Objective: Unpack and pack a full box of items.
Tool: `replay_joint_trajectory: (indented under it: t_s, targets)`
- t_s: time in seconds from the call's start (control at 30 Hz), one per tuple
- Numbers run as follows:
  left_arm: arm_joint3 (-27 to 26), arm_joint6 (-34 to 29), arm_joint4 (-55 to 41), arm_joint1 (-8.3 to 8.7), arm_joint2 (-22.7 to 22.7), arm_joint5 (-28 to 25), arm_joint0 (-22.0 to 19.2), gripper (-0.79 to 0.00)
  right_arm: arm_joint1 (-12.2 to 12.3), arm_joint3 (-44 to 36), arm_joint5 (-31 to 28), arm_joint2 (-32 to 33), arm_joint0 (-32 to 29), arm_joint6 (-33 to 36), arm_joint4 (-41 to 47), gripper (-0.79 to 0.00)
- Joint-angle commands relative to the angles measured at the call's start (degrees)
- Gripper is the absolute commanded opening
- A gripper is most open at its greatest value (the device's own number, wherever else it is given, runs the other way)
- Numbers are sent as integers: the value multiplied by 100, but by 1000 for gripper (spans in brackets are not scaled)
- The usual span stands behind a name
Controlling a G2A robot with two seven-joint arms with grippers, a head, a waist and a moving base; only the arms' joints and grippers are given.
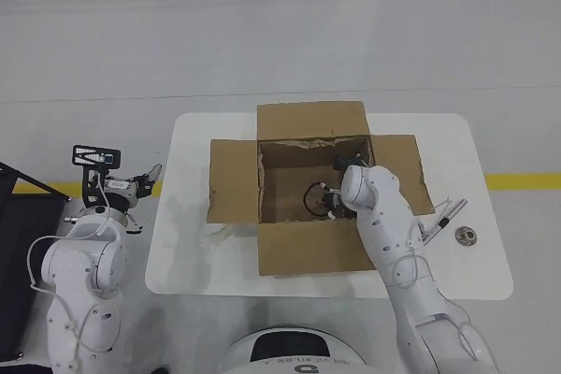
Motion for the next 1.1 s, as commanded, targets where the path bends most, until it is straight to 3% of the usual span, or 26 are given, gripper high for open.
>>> replay_joint_trajectory:
  t_s: [0.0, 0.17, 0.27, 0.3, 0.4, 0.53, 0.67, 1.07]
  targets:
    - [1, -1, 0, 0, 0, 0, -1, 0, -58, 105, -69, 44, 74, 70, -23, 0]
    - [1, -1, 0, 0, 0, 0, -1, 0, -182, 61, -183, 133, 116, 184, -120, 0]
    - [1, -1, 0, 0, 0, 0, -1, 0, -238, -277, -294, 130, 8, 294, -58, -89]
    - [1, -1, 0, 0, 0, 0, -1, 0, -249, -437, -323, 132, -43, 323, -25, -169]
    - [1, -1, 0, 0, 0, 0, -1, 0, -255, -1007, -389, 109, -286, 389, 25, -246]
    - [1, -1, 0, 0, 0, 0, -1, 0, -243, -1336, -292, 241, -575, 292, -209, -203]
    - [1, -1, 0, 0, 0, 0, -1, 0, -275, -1229, -319, 381, -672, 319, -520, 0]
    - [1, -1, 0, 0, 0, 0, -1, 0, -655, 238, -529, 725, -25, 530, -1306, 0]
